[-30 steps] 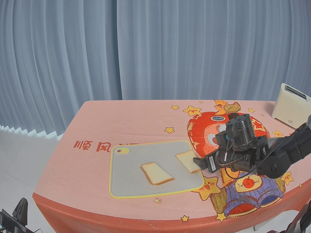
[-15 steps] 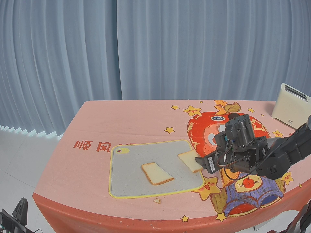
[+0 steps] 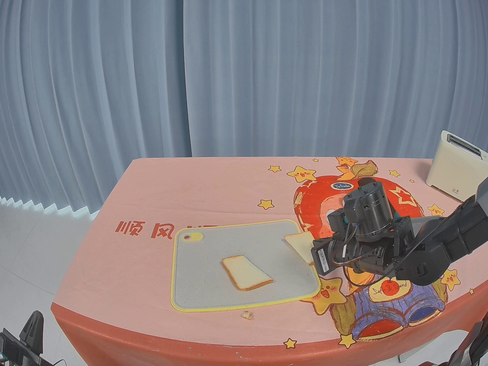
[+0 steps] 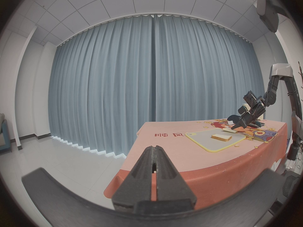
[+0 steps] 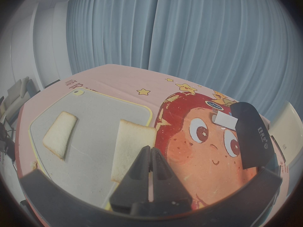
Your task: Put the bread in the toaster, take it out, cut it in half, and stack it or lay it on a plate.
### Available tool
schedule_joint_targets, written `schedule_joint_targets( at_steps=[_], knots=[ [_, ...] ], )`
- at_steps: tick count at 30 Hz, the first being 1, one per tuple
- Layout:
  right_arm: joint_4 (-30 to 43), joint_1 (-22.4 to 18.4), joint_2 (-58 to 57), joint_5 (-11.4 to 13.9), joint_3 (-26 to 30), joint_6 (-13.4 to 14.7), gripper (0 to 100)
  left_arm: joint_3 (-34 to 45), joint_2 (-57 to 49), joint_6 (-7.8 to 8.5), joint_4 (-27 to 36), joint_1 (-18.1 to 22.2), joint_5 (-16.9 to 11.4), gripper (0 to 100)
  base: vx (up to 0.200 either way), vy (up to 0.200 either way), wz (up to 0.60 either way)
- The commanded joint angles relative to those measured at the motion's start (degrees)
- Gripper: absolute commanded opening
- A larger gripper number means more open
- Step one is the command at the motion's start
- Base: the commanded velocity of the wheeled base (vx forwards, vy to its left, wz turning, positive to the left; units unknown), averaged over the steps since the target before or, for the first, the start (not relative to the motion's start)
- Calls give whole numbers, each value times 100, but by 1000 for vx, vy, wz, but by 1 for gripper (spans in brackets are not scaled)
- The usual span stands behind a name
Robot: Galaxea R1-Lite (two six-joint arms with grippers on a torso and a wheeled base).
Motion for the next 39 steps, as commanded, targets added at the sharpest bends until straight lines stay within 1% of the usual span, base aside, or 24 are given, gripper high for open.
schedule_joint_targets(
  at_steps=[1,9,17,20,21,33,38,39],
  knots=[
    [1,26,0,-6,-22,0,0,101,-93,-1,-2,6,1,0,0,0,0],
    [45,70,-316,3,48,26,0,101,-93,-1,-2,-2,1,0,0,0,0],
    [45,122,-334,-14,48,53,0,101,-93,-1,-2,6,1,0,0,0,0],
    [36,78,-308,-94,48,70,0,101,-93,-1,-2,-2,1,0,0,0,0],
    [19,61,-299,-111,48,70,100,101,-93,-1,-2,-2,1,0,0,0,0],
    [71,-71,-141,-129,13,26,100,101,-93,-1,-2,-2,1,0,0,0,0],
    [80,-168,-167,-137,4,17,100,101,-93,-1,-2,-2,1,0,0,0,0],
    [80,-238,-185,-137,4,9,100,101,-93,-1,-2,6,1,0,0,0,0]
  ],
)
